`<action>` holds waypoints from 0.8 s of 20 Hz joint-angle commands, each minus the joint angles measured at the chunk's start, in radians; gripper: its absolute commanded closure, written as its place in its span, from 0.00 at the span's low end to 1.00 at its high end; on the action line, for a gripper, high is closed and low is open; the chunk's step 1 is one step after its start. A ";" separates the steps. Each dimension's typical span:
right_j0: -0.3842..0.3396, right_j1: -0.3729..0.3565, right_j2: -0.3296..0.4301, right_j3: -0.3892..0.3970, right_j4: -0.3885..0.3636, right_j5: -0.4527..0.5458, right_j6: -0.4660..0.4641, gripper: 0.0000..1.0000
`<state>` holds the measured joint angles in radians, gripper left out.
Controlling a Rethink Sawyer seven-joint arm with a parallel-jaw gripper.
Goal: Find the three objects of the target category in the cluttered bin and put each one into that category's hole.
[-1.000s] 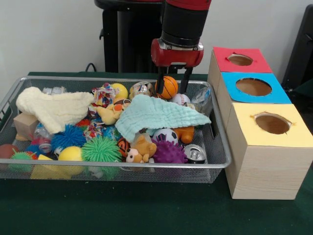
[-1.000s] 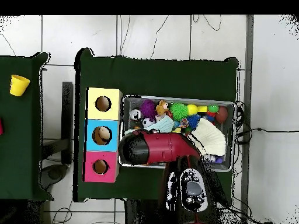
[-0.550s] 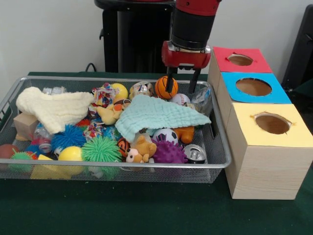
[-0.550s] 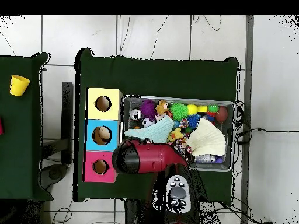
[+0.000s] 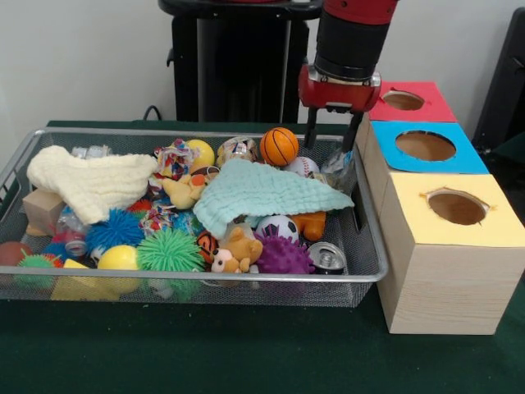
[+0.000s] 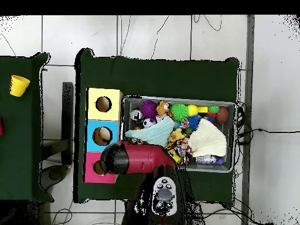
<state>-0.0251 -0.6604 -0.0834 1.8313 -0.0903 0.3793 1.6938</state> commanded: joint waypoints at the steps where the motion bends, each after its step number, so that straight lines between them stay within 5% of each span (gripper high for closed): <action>1: -0.011 0.064 0.013 -0.032 0.055 -0.012 0.208 0.00; 9: -0.150 0.157 0.143 0.098 0.021 -0.298 0.195 0.00; 16: -0.264 0.131 0.270 0.158 -0.002 -0.304 0.145 0.00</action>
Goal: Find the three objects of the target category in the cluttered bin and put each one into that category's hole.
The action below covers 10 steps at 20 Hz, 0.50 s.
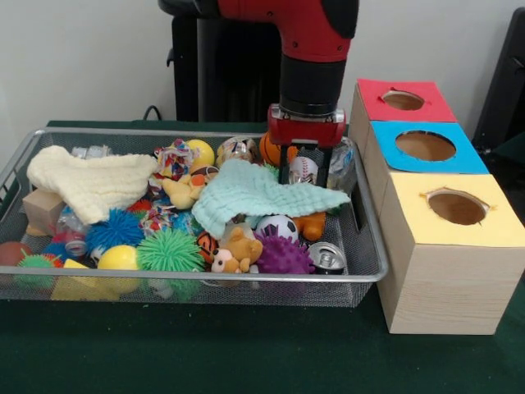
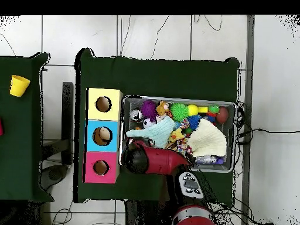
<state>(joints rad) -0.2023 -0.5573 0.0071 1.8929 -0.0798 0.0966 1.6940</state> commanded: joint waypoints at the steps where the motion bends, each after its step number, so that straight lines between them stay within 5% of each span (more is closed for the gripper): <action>1: -0.109 0.016 0.205 0.105 -0.011 -0.003 0.135 0.00; 10: -0.258 -0.166 0.441 0.237 0.054 0.176 0.110 0.00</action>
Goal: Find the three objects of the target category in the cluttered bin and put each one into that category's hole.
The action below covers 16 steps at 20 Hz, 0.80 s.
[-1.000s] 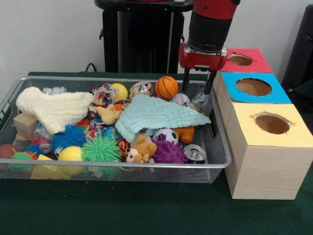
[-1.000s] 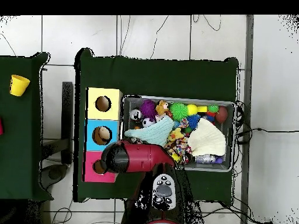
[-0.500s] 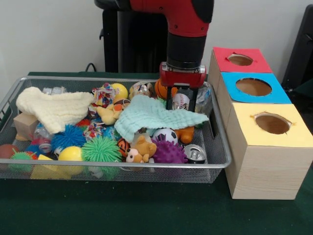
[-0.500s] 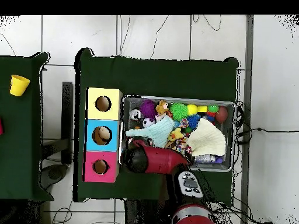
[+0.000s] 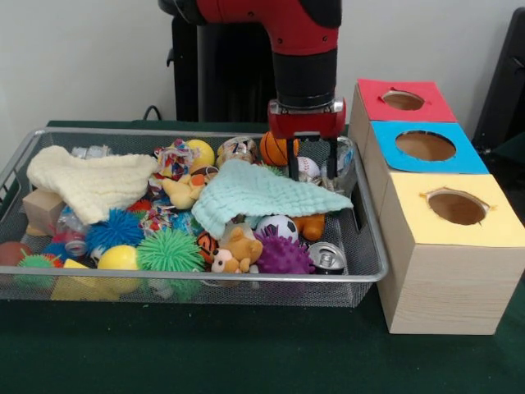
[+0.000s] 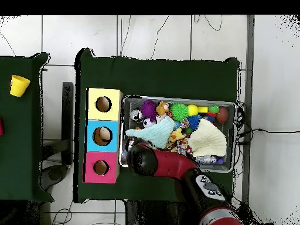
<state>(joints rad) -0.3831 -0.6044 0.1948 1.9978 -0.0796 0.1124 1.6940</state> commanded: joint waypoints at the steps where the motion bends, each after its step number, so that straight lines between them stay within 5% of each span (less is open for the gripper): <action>1: -0.081 -0.142 0.266 0.141 0.065 0.181 0.115 0.00; 5: -0.062 -0.224 0.273 0.163 0.111 0.262 0.141 0.00; 9: 0.016 -0.253 0.174 0.148 0.111 0.309 0.163 0.00; 16: 0.097 -0.146 0.029 0.137 0.040 0.188 0.182 0.00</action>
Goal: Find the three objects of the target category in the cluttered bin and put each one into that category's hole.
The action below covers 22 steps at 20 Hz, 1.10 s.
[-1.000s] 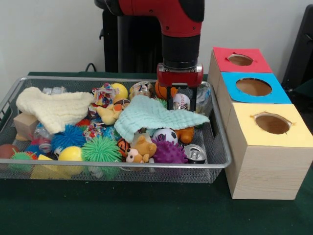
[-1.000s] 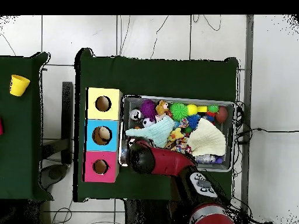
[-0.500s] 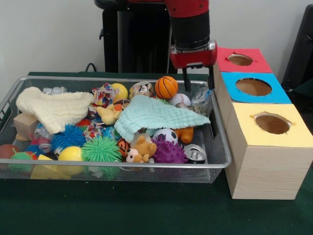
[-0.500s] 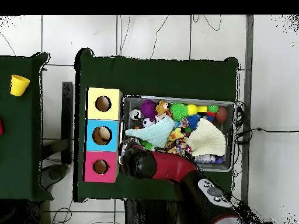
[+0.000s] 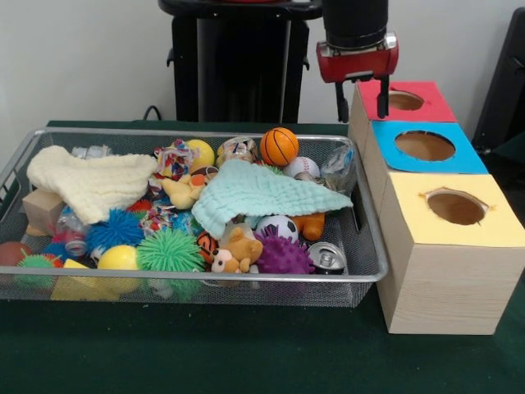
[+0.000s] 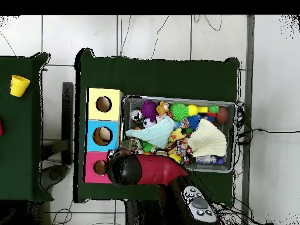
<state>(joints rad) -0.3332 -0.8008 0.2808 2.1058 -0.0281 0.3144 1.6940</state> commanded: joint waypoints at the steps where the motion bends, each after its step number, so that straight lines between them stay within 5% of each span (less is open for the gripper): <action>1: 0.051 0.056 -0.068 0.034 -0.017 -0.033 0.182 0.00; 10: 0.053 0.132 -0.111 0.030 -0.045 -0.150 0.160 0.00; 22: -0.037 -0.013 -0.065 0.035 -0.028 0.069 0.062 0.00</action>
<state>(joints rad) -0.3065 -0.7995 0.2383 2.1380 -0.0281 0.2779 1.6940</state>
